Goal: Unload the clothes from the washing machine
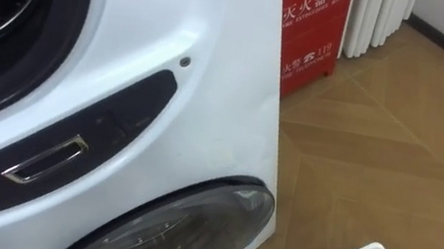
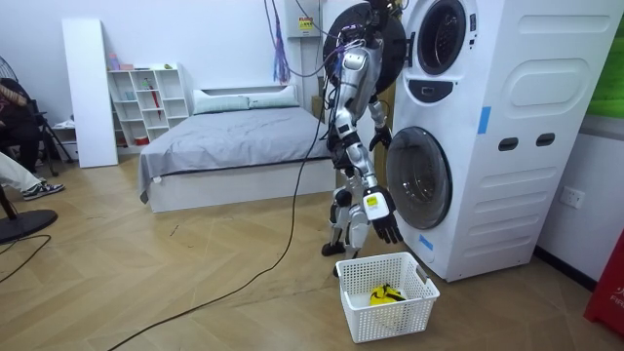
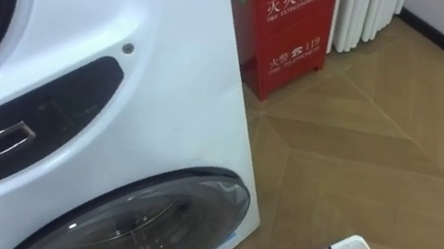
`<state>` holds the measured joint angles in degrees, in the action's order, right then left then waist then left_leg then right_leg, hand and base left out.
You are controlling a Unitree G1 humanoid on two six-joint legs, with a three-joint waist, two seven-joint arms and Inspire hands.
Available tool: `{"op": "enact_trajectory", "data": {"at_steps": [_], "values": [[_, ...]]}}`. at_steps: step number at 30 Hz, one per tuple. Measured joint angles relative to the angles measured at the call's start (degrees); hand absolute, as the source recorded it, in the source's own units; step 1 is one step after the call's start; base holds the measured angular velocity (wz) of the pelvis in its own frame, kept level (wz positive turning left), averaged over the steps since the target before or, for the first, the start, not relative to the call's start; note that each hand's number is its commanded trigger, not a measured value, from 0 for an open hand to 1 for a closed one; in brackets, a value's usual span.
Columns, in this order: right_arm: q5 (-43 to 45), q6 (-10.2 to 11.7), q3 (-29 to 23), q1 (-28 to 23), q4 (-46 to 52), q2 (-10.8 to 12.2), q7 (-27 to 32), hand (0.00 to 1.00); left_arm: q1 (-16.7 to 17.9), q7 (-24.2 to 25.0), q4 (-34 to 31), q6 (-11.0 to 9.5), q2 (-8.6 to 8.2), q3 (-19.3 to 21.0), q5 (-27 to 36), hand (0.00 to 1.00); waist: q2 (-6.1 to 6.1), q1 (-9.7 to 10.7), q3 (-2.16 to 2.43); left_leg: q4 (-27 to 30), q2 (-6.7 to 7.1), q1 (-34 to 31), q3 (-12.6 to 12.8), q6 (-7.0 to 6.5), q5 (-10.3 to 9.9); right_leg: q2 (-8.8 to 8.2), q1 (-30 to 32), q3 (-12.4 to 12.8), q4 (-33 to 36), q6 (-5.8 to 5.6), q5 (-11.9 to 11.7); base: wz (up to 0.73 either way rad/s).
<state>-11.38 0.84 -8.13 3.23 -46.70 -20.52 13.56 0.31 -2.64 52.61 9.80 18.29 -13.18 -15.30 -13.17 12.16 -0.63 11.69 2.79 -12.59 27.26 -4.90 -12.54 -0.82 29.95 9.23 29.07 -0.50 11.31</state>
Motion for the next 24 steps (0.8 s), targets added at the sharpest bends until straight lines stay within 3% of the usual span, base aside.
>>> {"op": "enact_trajectory", "data": {"at_steps": [9, 16, 19, 21, 23, 24], "values": [[0.4, 0.4, 0.3, -1.3, 0.3, -0.1, 0.0, 0.0, 1.4, -1.0, 0.0, -1.2, 0.01, -0.4, -0.1, 0.0, 0.01, -0.3, -0.03, -0.2, -0.03, 0.0, 0.0, 0.0, 0.0, 0.1, 0.1, 0.0, -0.2, 0.12, 0.2, 0.0], [3.7, 0.4, 0.3, -4.7, 2.2, 0.2, 0.9, 0.0, 3.7, -5.2, 0.3, -1.9, -2.59, -0.5, -0.3, 0.0, 0.69, -1.4, -0.03, -1.1, -0.08, 3.1, -0.2, 0.01, 0.0, 0.36, -3.1, -0.2, -0.8, 0.27, 0.6, -0.02], [4.9, 0.4, 0.8, -6.2, 2.9, 1.2, 0.6, 0.0, 4.8, -5.7, 0.2, -2.8, -3.4, -0.5, -0.4, 0.0, 1.34, -1.6, 0.15, -1.1, -0.55, 4.8, -1.5, 0.02, 0.0, 0.03, -6.0, -2.3, -2.6, 0.37, 0.7, 0.26], [4.7, 0.3, 1.7, -7.3, 2.6, 1.9, 0.3, 0.0, 5.4, -5.7, 0.1, -3.1, -4.03, -0.6, -0.2, 0.0, 2.19, -1.6, 0.01, -1.5, -0.97, 6.5, -3.2, 0.07, 0.0, -0.03, -9.2, -4.0, -4.5, 0.51, 0.5, 0.36], [3.5, 0.2, 2.8, -7.2, -0.1, 3.3, -0.8, 0.0, 6.8, -5.6, -0.5, -3.3, -4.24, -0.6, 0.0, 0.0, 3.39, -1.6, 0.58, -2.0, -1.41, 8.9, -5.6, 0.32, 0.2, -0.15, -13.3, -6.3, -7.0, 0.76, 0.2, 0.45], [2.9, 0.2, 3.2, -7.1, -1.4, 3.4, -1.2, 0.0, 6.9, -5.4, -0.7, -3.3, -4.28, -0.6, 0.0, 0.0, 3.67, -1.7, 0.54, -2.1, -1.56, 9.5, -6.3, 0.35, 0.2, -0.18, -14.6, -7.0, -7.9, 0.79, 0.1, 0.56]]}}
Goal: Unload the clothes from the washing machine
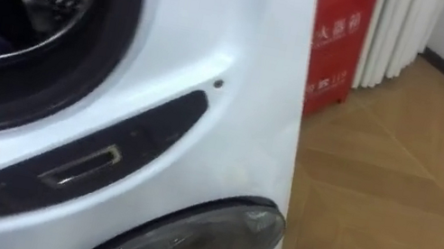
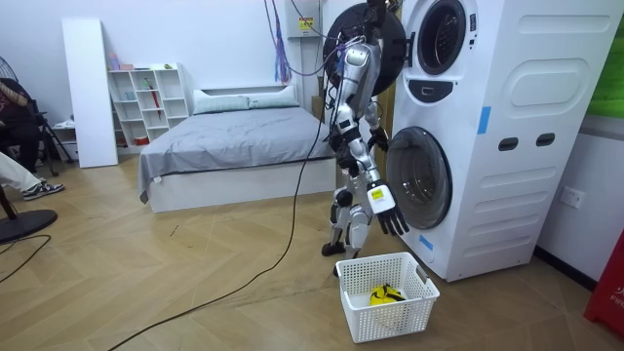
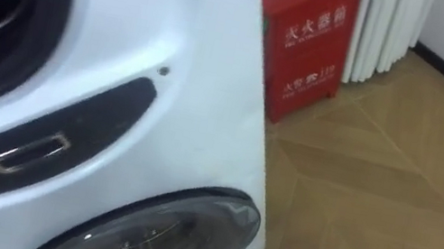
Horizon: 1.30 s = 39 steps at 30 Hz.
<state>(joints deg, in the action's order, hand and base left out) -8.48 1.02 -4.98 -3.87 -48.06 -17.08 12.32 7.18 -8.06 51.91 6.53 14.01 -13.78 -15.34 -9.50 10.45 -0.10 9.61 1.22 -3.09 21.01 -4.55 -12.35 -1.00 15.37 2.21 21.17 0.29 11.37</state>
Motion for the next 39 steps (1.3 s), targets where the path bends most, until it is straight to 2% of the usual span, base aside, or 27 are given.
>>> {"op": "enact_trajectory", "data": {"at_steps": [1, 2, 6, 7, 8, 10, 12, 13, 14, 15, 16, 17, 20, 24, 26, 29, 33, 35, 39], "values": [[-1.2, 0.0, 1.3, 0.1, -3.3, 0.0, -0.9, 0.0, 0.1, 0.2, -0.5, -0.1, -0.11, 0.0, -0.1, 0.0, 0.71, -0.2, -0.06, -0.2, -0.29, 1.5, -1.4, 0.09, 0.0, 0.02, -2.6, -1.2, -2.1, 0.01, -0.4, 0.55], [-2.2, -0.8, 2.6, 0.0, -6.3, 0.2, -2.1, 0.0, 0.1, 0.3, -0.5, -0.2, -0.15, 0.0, -0.1, 0.0, 1.51, -1.5, 0.17, -0.3, -0.51, 2.6, -2.4, 0.13, 0.0, 0.12, -4.8, -2.0, -3.8, 0.02, -0.8, 0.48], [-2.4, -1.9, 3.6, 0.3, -12.2, 1.7, -5.0, 0.0, 0.0, 1.2, -0.5, -0.5, -0.7, 1.4, -0.5, 0.0, 3.2, -3.3, 0.44, -0.3, -0.51, 3.8, -5.6, 0.13, 0.0, -0.1, -9.1, -5.6, -6.8, -0.11, -1.1, 0.47], [-2.3, -2.3, 3.8, 0.3, -13.2, 2.5, -5.3, 0.0, 0.0, 1.4, -0.4, -0.4, -0.93, 2.6, -0.5, 0.0, 3.76, -4.4, 0.22, -0.3, -0.48, 4.0, -6.5, 0.13, 0.0, -0.06, -9.6, -5.9, -7.2, -0.16, -1.2, 0.35], [-2.3, -2.3, 3.8, 0.3, -13.7, 2.8, -5.7, 0.0, -0.1, 1.4, -0.4, -0.4, -0.96, 3.0, -0.5, 0.0, 4.09, -4.8, 0.23, -0.3, -0.47, 4.0, -6.9, 0.13, 0.0, -0.04, -9.9, -6.1, -7.4, -0.14, -1.2, 0.31], [-2.5, -2.4, 4.3, 0.5, -15.7, 4.0, -6.7, 0.0, 0.1, 1.3, -0.3, -0.5, -1.26, 5.6, -0.5, 0.0, 5.53, -6.2, -0.53, -0.3, -0.48, 4.5, -8.1, 0.14, 0.0, -0.06, -11.5, -7.2, -8.1, -0.11, -1.4, 0.3], [-2.5, -2.5, 5.6, 0.8, -16.6, 4.4, -7.4, 0.0, 0.8, 1.1, -0.3, -0.4, -1.43, 7.0, -0.5, 0.0, 6.44, -6.4, -0.42, -0.3, -0.45, 4.7, -9.1, 0.14, 0.0, -0.17, -12.4, -8.3, -9.1, -0.11, -1.4, 0.31], [-2.6, -2.5, 6.2, 0.9, -17.0, 4.9, -7.7, 0.0, 1.1, 0.7, -0.3, -0.2, -1.52, 7.3, -0.4, 0.0, 6.86, -6.5, -0.19, -0.3, -0.44, 4.8, -9.7, 0.14, 0.0, -0.45, -13.2, -9.0, -9.7, -0.11, -1.4, 0.29], [-2.6, -2.5, 6.4, 1.1, -18.1, 5.5, -8.3, 0.0, 1.2, 0.7, -0.3, -0.1, -1.95, 7.9, -0.4, 0.0, 7.7, -6.6, -0.16, -0.3, -0.42, 5.0, -10.4, 0.14, 0.0, -0.45, -13.8, -9.9, -10.1, -0.09, -1.4, 0.29], [-2.6, -2.6, 6.4, 1.3, -19.0, 5.8, -8.5, 0.0, 1.2, 0.7, -0.3, -0.1, -2.23, 8.2, -0.4, 0.0, 8.1, -6.6, -0.24, -0.3, -0.42, 5.2, -10.5, 0.15, 0.0, -0.43, -14.3, -10.2, -10.6, -0.05, -1.5, 0.22], [-2.6, -3.2, 6.4, 1.5, -20.2, 6.3, -8.9, 0.0, 1.3, 0.7, -0.3, -0.2, -2.75, 8.6, -0.5, 0.0, 8.86, -7.0, -0.55, -0.3, -0.42, 5.9, -10.8, 0.15, 0.0, -0.41, -15.3, -10.3, -10.9, -0.04, -1.5, 0.13], [-2.6, -3.7, 6.4, 1.6, -20.9, 6.6, -9.4, 0.0, 1.5, 0.7, -0.3, -0.1, -3.41, 9.3, -0.4, 0.0, 9.4, -7.5, -0.28, -0.3, -0.41, 6.3, -11.3, 0.29, 0.0, -0.4, -16.1, -10.4, -11.7, -0.02, -1.6, 0.11], [-2.7, -3.7, 6.3, 0.6, -21.2, 6.8, -9.5, 0.0, 1.0, 0.7, 0.6, -0.2, -3.75, 9.6, -0.4, 0.0, 9.91, -7.8, -0.09, -0.3, -0.34, 7.4, -12.8, 0.47, -0.2, -0.45, -18.1, -11.2, -12.5, -0.01, -1.6, 0.16], [-1.8, -3.7, 6.0, -0.1, -21.2, 6.9, -9.4, 0.0, 1.4, 0.9, 1.4, -0.2, -3.96, 12.8, -0.4, 0.0, 9.8, -7.8, -0.35, -0.5, -0.37, 9.4, -13.4, 0.48, -0.2, -0.38, -20.1, -11.5, -12.6, -0.02, -1.6, 0.05], [-1.4, -3.7, 6.0, -0.3, -21.2, 7.1, -9.8, 0.0, 1.4, 0.8, 2.2, -0.2, -4.12, 14.9, -0.4, 0.0, 9.71, -7.8, -0.34, -0.6, -0.48, 9.7, -13.4, 0.77, -0.3, -0.24, -20.4, -11.7, -12.6, -0.01, -1.6, 0.0], [-1.4, -3.8, 6.1, -0.8, -21.2, 7.4, -10.0, 0.0, 1.5, 0.7, 4.0, -0.2, -4.49, 15.8, -0.5, 0.0, 9.68, -7.9, -0.35, -0.9, -0.61, 9.7, -13.6, 1.15, -0.6, 0.16, -20.3, -12.0, -12.5, 0.07, -1.5, 0.03], [-1.6, -4.2, 6.2, -1.5, -21.1, 8.0, -10.0, 0.0, 2.1, -0.6, 6.5, -0.2, -4.7, 15.8, -0.5, 0.0, 9.71, -8.4, -0.3, -1.2, -0.69, 10.1, -13.9, 1.23, -0.9, 0.33, -20.4, -12.2, -12.4, 0.05, -1.7, 0.02], [-1.5, -4.2, 6.2, -1.9, -21.2, 8.2, -9.9, 0.0, 2.4, -1.5, 8.7, -0.2, -4.93, 15.8, -0.5, 0.0, 9.7, -9.2, -0.29, -1.4, -0.72, 10.9, -13.6, 1.21, -0.9, 0.41, -20.8, -11.8, -12.3, 0.05, -1.7, -0.09], [-1.4, -4.2, 6.1, -1.9, -21.1, 8.4, -9.9, 0.0, 3.3, -1.9, 10.2, -0.2, -5.49, 15.8, -0.6, 0.0, 9.36, -9.3, -0.24, -1.4, -0.79, 11.7, -13.5, 1.26, -1.1, 0.55, -21.5, -11.5, -12.3, 0.04, -1.7, -0.02]]}}
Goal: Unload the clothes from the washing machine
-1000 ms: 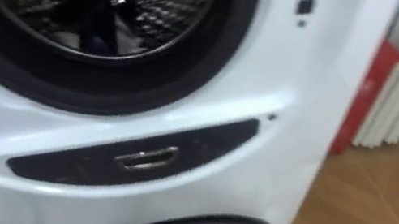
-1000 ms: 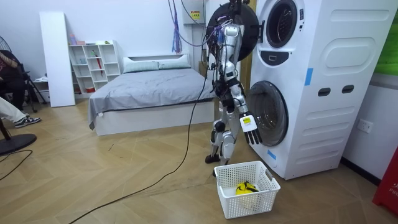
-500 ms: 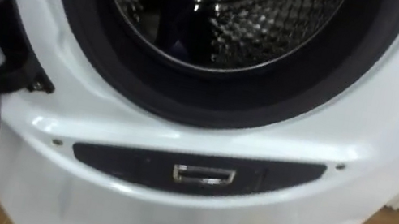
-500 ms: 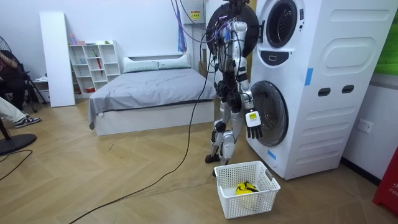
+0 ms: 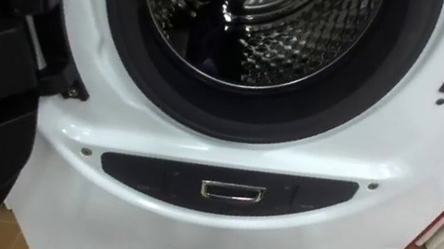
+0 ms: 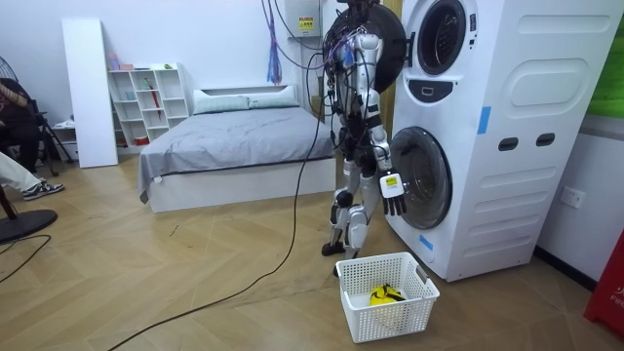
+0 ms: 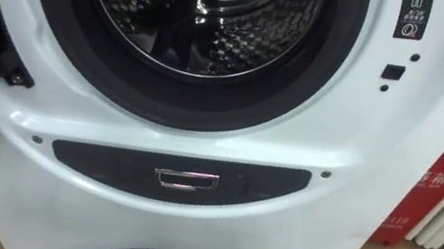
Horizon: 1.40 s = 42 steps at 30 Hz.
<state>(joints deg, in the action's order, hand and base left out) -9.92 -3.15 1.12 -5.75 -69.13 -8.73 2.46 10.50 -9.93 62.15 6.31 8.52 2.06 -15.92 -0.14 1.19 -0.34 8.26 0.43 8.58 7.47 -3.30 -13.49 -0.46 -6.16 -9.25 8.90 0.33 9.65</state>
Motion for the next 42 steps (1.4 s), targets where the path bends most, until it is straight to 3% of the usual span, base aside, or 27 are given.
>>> {"op": "enact_trajectory", "data": {"at_steps": [9, 13, 16, 18, 19, 20, 21, 22, 24, 25, 26, 27, 29, 31, 32, 33, 35, 37, 39, 40, 41, 42], "values": [[0.2, 0.3, 0.0, 0.1, 0.6, 0.0, -0.8, 0.0, 0.4, -0.5, -0.1, 0.0, -0.72, 0.0, 0.0, 0.0, -0.44, 0.1, -0.04, 0.4, -0.24, -0.2, 0.1, 0.18, -0.1, 0.25, -0.3, 0.6, -0.1, 0.05, 0.0, -0.01], [3.3, 0.6, 0.0, -0.1, 2.7, 0.0, -2.7, 0.0, 0.5, -0.5, -0.2, 0.0, -1.04, 1.2, -2.1, 0.0, -0.63, -0.4, 0.01, 2.1, -1.23, 0.0, 2.0, 0.72, -1.1, 1.09, 0.1, 1.5, 0.1, 0.65, 0.1, -0.19], [6.7, 0.9, 0.7, 0.2, 5.3, 0.2, -3.5, 0.0, -0.1, 0.3, -0.4, -0.1, -0.83, 1.3, -4.0, 0.0, -0.73, -1.5, -0.13, 12.1, -2.51, -4.5, 1.6, 1.72, -2.7, 1.79, 1.8, 1.7, 2.8, 2.05, 0.5, -0.34], [8.9, 2.3, 0.5, 1.1, 5.3, 0.1, -4.0, 0.0, -0.9, 1.4, -1.7, -0.2, -1.01, 1.7, -5.0, 0.0, -1.12, -1.5, 0.02, 19.7, -2.7, -9.5, -1.7, 2.47, -2.9, 1.83, 3.1, 1.0, 2.6, 2.69, 0.1, -0.27], [10.4, 3.1, -0.4, 1.7, 5.4, 0.0, -3.9, 0.0, -1.8, 2.1, -2.7, -0.4, -1.38, 2.7, -5.0, 0.0, -1.51, -1.3, 0.25, 23.4, -2.98, -12.0, -3.8, 3.62, -3.5, 1.99, 4.5, 0.2, 2.7, 3.37, -0.2, -0.13], [10.6, 3.5, -0.7, 1.8, 5.4, -0.5, -3.9, 0.0, -3.0, 2.4, -2.9, -0.8, -1.58, 2.7, -4.8, 0.0, -2.35, -1.4, -0.35, 30.6, -4.85, -14.0, -4.1, 4.22, -4.1, 2.66, 5.2, -1.4, 3.3, 4.01, -0.2, -0.23], [10.5, 3.5, -0.7, 2.1, 5.4, -0.7, -3.9, 0.0, -3.1, 2.6, -2.9, -1.0, -1.68, 2.7, -4.8, 0.0, -3.08, -1.5, -0.26, 34.3, -5.95, -13.9, -3.7, 4.61, -4.1, 3.12, 5.1, -2.2, 3.6, 4.31, -0.2, -0.32], [10.1, 3.5, -0.7, 1.8, 5.9, -1.0, -3.8, 0.0, -3.1, 3.1, -2.9, -1.0, -1.7, 2.7, -4.6, 0.0, -4.44, -1.0, 0.19, 39.0, -7.57, -12.2, -3.7, 4.78, -4.0, 4.07, 5.1, -2.5, 4.1, 4.7, -0.1, -0.11], [9.4, 3.4, -0.7, 1.7, 6.3, -1.1, -3.5, 0.0, -4.6, 3.3, -3.0, -1.9, -1.65, 2.6, -3.7, 0.0, -5.1, 0.9, 0.02, 39.1, -8.59, -8.1, -5.5, 5.68, -3.5, 4.32, 5.9, -4.1, 6.3, 5.0, 0.1, 0.23], [9.0, 3.3, -0.7, 1.9, 6.3, -1.1, -3.2, 0.0, -6.3, 3.3, -3.8, -2.6, -1.66, 2.1, -2.8, 0.0, -5.19, 1.7, 0.06, 36.1, -9.17, -5.7, -6.5, 6.79, -2.9, 4.23, 7.4, -5.5, 7.7, 5.02, 0.1, 0.3], [8.9, 3.3, -0.8, 2.2, 6.2, -1.0, -3.0, 0.0, -7.6, 3.4, -4.2, -3.5, -1.69, 1.6, -2.2, 0.0, -5.2, 1.6, 0.0, 30.0, -9.75, -3.2, -6.5, 8.74, -4.9, 4.0, 9.6, -6.1, 9.4, 5.01, 0.0, 0.3], [8.5, 3.3, -1.1, 2.4, 6.3, -1.0, -2.9, 0.0, -8.6, 3.4, -4.2, -3.8, -1.64, 1.1, -2.2, 0.0, -5.19, 1.7, -0.05, 26.4, -9.72, -2.4, -6.6, 9.01, -6.7, 3.59, 10.8, -6.6, 10.4, 4.98, -0.1, 0.35], [7.7, 3.1, -3.3, 2.8, 6.4, -0.7, -2.7, 0.0, -12.0, 3.4, -5.5, -4.9, -1.52, -1.2, -2.3, 0.0, -5.19, 1.8, -0.09, 15.2, -9.45, -0.3, -6.0, 7.69, -11.0, 2.18, 15.5, -8.5, 12.9, 4.32, -1.4, 0.46], [7.8, 3.0, -4.9, 3.6, 6.3, -0.5, -2.6, 0.0, -13.3, 3.3, -5.2, -5.1, -1.5, -2.5, -2.6, 0.0, -4.9, 1.1, -0.31, 12.2, -8.49, -1.4, -5.8, 5.52, -12.2, 1.27, 17.7, -8.7, 12.5, 3.65, -3.8, 0.18], [7.7, 3.0, -5.0, 3.7, 6.3, -0.4, -2.6, 0.0, -13.2, 3.3, -5.0, -5.1, -1.49, -2.6, -2.9, 0.0, -4.53, 0.9, -0.39, 12.2, -7.7, -2.2, -5.9, 4.54, -11.8, 0.7, 18.1, -8.5, 12.0, 3.31, -4.8, 0.0], [7.7, 3.0, -5.0, 3.6, 6.3, -0.3, -2.9, 0.0, -12.2, 3.3, -4.6, -5.1, -1.56, -2.7, -3.1, 0.0, -4.12, 0.7, -0.19, 12.3, -6.4, -3.2, -5.8, 2.75, -10.7, -0.07, 18.0, -8.0, 9.7, 2.45, -7.5, 0.0], [6.5, 3.0, -4.7, 3.4, 6.3, -0.4, -3.2, 0.0, -9.7, 3.3, -4.2, -5.1, -1.29, -2.8, -2.6, 0.0, -3.35, 0.6, -0.31, 12.3, -3.49, -4.8, -5.4, 0.46, -8.9, -2.13, 17.3, -7.1, 5.4, 1.16, -11.8, 0.0], [5.1, 3.0, -4.7, 3.4, 6.3, -0.6, -3.3, 0.0, -7.8, 3.3, -3.6, -5.1, -1.13, -2.8, -2.3, 0.0, -3.23, 0.9, -0.34, 12.4, -1.83, -5.6, -3.9, -0.92, -7.4, -3.44, 17.3, -5.8, 3.1, -0.07, -15.4, 0.01], [3.8, 2.9, -4.6, 2.8, 6.2, -0.6, -3.3, 0.0, -6.4, 3.3, -2.6, -5.1, -0.79, -2.8, -2.2, 0.0, -3.66, 1.8, -0.41, 12.4, -1.83, -6.2, -0.8, -1.37, -6.7, -5.73, 17.4, -5.0, 8.5, -1.87, -12.4, 0.5], [3.0, 2.7, -4.9, 2.2, 6.2, -0.7, -3.2, 0.0, -5.6, 3.2, -2.6, -5.3, -0.77, -2.8, -2.2, 0.0, -3.0, 2.1, -0.29, 11.4, -1.58, -6.1, 0.5, -1.48, -5.5, -7.65, 17.2, -4.7, 15.6, -2.39, -7.7, 0.63], [2.4, 2.6, -4.9, 2.2, 6.2, -0.8, -3.2, 0.0, -5.4, 3.1, -2.6, -5.3, -0.76, -2.8, -2.2, 0.0, -2.82, 2.1, -0.13, 10.7, -1.29, -6.0, 0.7, -1.59, -4.8, -8.39, 17.0, -4.2, 18.8, -2.44, -5.8, 0.58], [2.0, 2.6, -4.8, 2.2, 6.1, -1.0, -3.3, 0.0, -5.1, 3.0, -2.6, -5.4, -0.75, -2.7, -2.0, 0.0, -2.6, 1.4, 0.02, 9.7, -1.14, -5.7, 1.7, -1.6, -3.7, -8.9, 15.6, -2.3, 23.5, -3.21, -3.0, 0.38]]}}
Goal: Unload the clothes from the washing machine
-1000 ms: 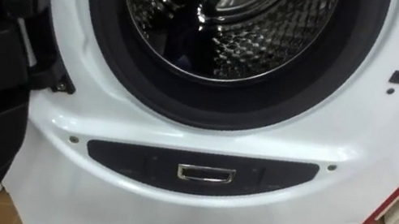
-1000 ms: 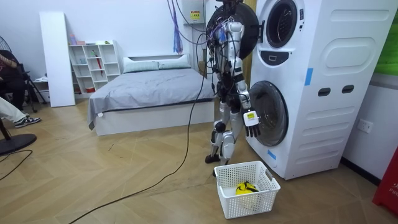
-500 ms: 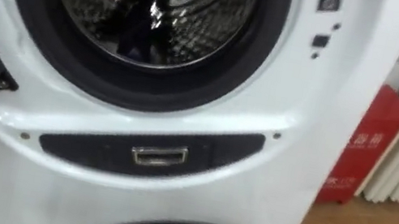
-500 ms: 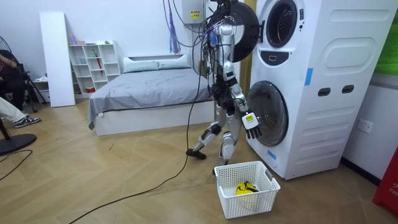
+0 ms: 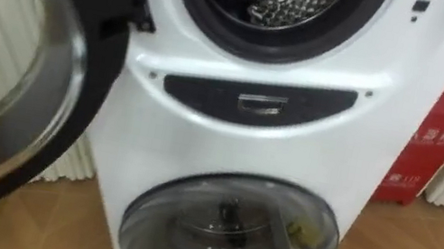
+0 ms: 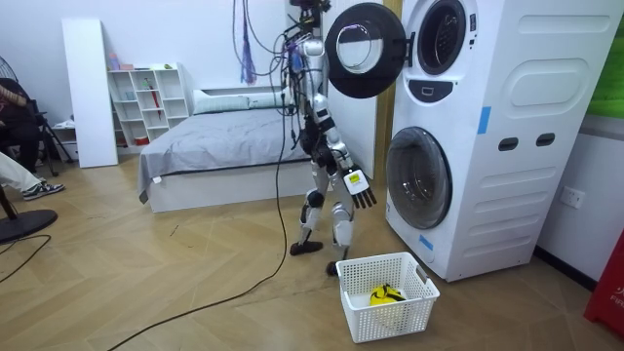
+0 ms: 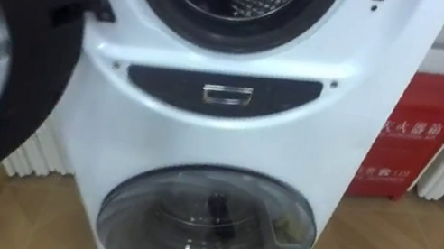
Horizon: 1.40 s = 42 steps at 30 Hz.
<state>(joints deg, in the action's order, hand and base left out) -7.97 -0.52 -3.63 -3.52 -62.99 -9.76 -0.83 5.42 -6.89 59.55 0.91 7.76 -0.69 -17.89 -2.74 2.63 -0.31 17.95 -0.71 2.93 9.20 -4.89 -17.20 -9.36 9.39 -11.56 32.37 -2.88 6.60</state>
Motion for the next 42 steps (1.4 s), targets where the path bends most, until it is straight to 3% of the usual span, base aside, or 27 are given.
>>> {"op": "enact_trajectory", "data": {"at_steps": [2, 4, 6, 8, 14, 20, 24, 25, 27, 35, 39, 42], "values": [[-0.5, 0.1, 0.3, 0.4, 0.0, 0.3, -0.6, 0.0, 1.1, 0.1, -0.8, -0.5, 0.33, 0.6, 0.3, 0.0, 0.63, -0.9, 0.12, -1.3, 0.28, 0.2, 0.3, 0.33, 1.5, -0.16, -5.9, 0.9, 0.8, -0.31, 3.6, 0.24], [-0.7, 0.3, 2.1, 1.0, -0.1, 0.5, -0.6, 0.0, 1.2, 0.0, -0.7, -0.6, 0.88, 0.7, 1.0, 0.0, 1.78, -2.1, 0.08, -2.4, 0.72, 0.2, 1.0, 0.81, 2.6, 0.74, -8.8, 1.7, -5.1, -1.16, 5.0, -0.22], [-0.7, 0.4, 4.1, 1.4, 0.3, 0.8, -0.7, 0.0, 1.1, 0.0, -0.6, -1.2, 0.76, 2.1, 1.1, 0.0, 2.8, -3.5, 0.24, -3.3, 0.75, -0.1, 1.9, 1.6, 3.3, 1.75, -10.6, 2.2, -11.9, -1.2, 5.1, -0.49], [-0.6, 0.5, 5.7, 1.9, 0.4, 0.9, -1.1, 0.0, 1.1, -0.2, -0.3, -2.1, 0.47, 3.3, 2.5, 0.0, 3.39, -4.5, 0.14, -3.7, -0.09, -0.3, 3.2, 2.58, 4.0, 3.15, -11.9, 2.1, -17.2, -0.3, 4.3, -0.36], [-0.8, 1.7, 7.0, 1.7, -2.5, 0.9, -0.9, 0.0, 1.2, -0.3, 2.8, -2.9, 0.44, 3.1, 7.4, 0.0, 4.08, -4.4, 0.36, -5.7, -1.35, 1.2, 3.1, 4.28, 5.0, 5.51, -13.8, 2.1, -21.7, 1.17, 3.2, -0.03], [-1.2, 1.9, 7.3, 1.1, -2.7, 0.9, -0.4, 0.0, 2.0, -0.4, 3.7, -2.9, 0.45, 3.2, 11.7, 0.0, 4.05, -4.3, 0.39, -7.0, -1.46, 0.9, 1.3, 4.84, 5.2, 5.98, -14.4, 0.2, -22.8, 1.34, 3.1, 0.09], [-1.3, 1.9, 7.3, 1.4, -2.7, 0.9, -0.1, 0.0, 2.5, -0.4, 4.1, -2.9, 0.09, 5.0, 13.8, 0.0, 3.93, -4.6, 0.23, -7.4, -1.43, 1.2, 0.6, 4.85, 5.2, 6.0, -14.7, -0.3, -22.8, 1.34, 3.1, 0.06], [-1.6, 1.9, 7.0, 1.5, -2.7, 1.0, 0.0, 0.0, 3.0, -0.4, 4.6, -2.9, 0.07, 5.2, 14.5, 0.0, 3.96, -4.6, -0.03, -7.7, -1.3, 1.7, -0.6, 4.85, 5.2, 6.0, -15.3, -0.6, -22.9, 1.34, 3.1, 0.16], [-1.9, 2.0, 6.8, 1.2, -2.1, 1.0, 0.4, 0.0, 3.4, -0.4, 4.8, -2.8, -0.14, 5.6, 16.8, 0.0, 4.11, -4.6, -0.05, -7.9, -0.98, 2.0, -1.5, 4.85, 5.2, 5.81, -15.8, -1.3, -23.7, 1.34, 3.1, 0.18], [-2.4, 2.3, 6.8, 1.5, 0.6, 1.4, 3.4, 0.0, 5.1, -4.2, 4.2, -2.7, -0.66, 10.4, 27.8, 0.0, 3.99, -6.3, -0.17, -8.5, -0.55, 2.7, -1.9, 4.84, 5.2, 5.52, -17.0, -1.9, -24.7, 1.26, 3.2, 0.05], [-2.3, 2.5, 6.3, 1.5, 1.2, 1.5, 4.6, 0.0, 4.9, -8.1, -4.3, -2.2, -0.62, 15.3, 29.2, 0.0, 3.56, -6.3, -0.21, -8.3, -0.4, 1.7, -3.9, 4.84, 5.2, 5.49, -16.9, -3.0, -24.6, 1.23, 3.2, 0.24], [-0.6, 3.9, 4.5, 1.8, 1.2, 1.4, 4.4, 0.0, 3.1, -11.1, -8.7, -3.9, -0.19, 16.4, 29.5, 0.0, 2.52, -6.3, 0.01, -8.3, -0.26, 1.6, -4.2, 4.81, 5.2, 5.43, -17.1, -3.2, -24.6, 1.22, 3.2, 0.02]]}}
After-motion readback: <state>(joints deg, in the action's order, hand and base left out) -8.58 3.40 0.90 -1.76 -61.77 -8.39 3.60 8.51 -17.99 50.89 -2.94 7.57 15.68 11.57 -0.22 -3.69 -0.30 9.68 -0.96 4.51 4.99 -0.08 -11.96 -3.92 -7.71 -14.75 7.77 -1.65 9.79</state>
